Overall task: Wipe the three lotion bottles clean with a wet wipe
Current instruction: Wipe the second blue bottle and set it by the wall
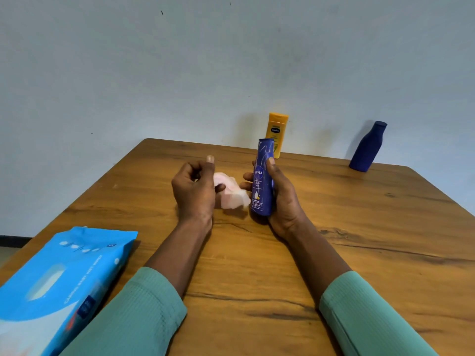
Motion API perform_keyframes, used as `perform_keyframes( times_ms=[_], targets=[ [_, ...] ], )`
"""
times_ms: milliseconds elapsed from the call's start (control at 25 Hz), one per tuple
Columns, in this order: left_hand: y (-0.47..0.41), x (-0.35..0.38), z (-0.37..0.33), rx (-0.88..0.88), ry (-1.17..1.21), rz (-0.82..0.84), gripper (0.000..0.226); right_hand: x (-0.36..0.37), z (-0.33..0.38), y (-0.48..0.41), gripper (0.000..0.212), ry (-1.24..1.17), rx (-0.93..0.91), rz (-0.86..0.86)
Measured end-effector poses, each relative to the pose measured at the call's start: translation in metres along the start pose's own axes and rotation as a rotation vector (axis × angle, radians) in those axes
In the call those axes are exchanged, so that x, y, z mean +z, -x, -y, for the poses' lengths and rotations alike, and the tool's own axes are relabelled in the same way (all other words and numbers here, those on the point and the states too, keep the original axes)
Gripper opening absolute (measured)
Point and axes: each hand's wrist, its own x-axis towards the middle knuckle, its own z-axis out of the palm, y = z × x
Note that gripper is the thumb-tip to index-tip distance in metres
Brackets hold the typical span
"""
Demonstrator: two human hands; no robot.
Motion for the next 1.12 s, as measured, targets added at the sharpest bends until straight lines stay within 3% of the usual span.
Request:
perform_keyframes(
  times_ms=[80,240,280,360,440,560,760,920,1120],
  targets=[
    [0.002,0.002,-0.004,-0.015,0.137,0.096,0.004,0.001,-0.001,0.000,0.067,-0.020,0.017,0.019],
    [0.015,0.007,-0.002,-0.184,0.272,0.420,0.028,0.005,0.005,0.003,0.052,-0.098,0.068,0.078],
    [0.018,0.007,0.000,-0.148,0.202,0.488,0.028,0.005,0.006,0.004,0.050,-0.114,0.077,0.085],
    [0.023,0.008,0.008,0.112,-0.177,0.540,0.027,0.004,0.008,0.005,0.050,-0.142,0.087,0.078],
    [0.025,0.009,0.013,0.265,-0.401,0.492,0.031,0.003,0.010,0.006,0.051,-0.180,0.097,0.056],
    [0.025,0.012,0.014,0.186,-0.377,0.495,0.038,0.001,0.011,0.003,0.054,-0.238,0.088,0.034],
    [0.034,0.014,0.020,0.349,-0.561,0.622,0.036,-0.005,0.008,0.001,0.055,-0.297,0.107,-0.026],
    [0.027,0.013,0.021,0.398,-0.492,0.432,0.033,0.001,0.008,0.002,0.048,-0.081,0.068,0.093],
    [0.019,0.011,0.019,0.202,-0.256,0.357,0.029,0.009,0.006,0.004,0.049,0.020,0.061,0.156]
  ],
)
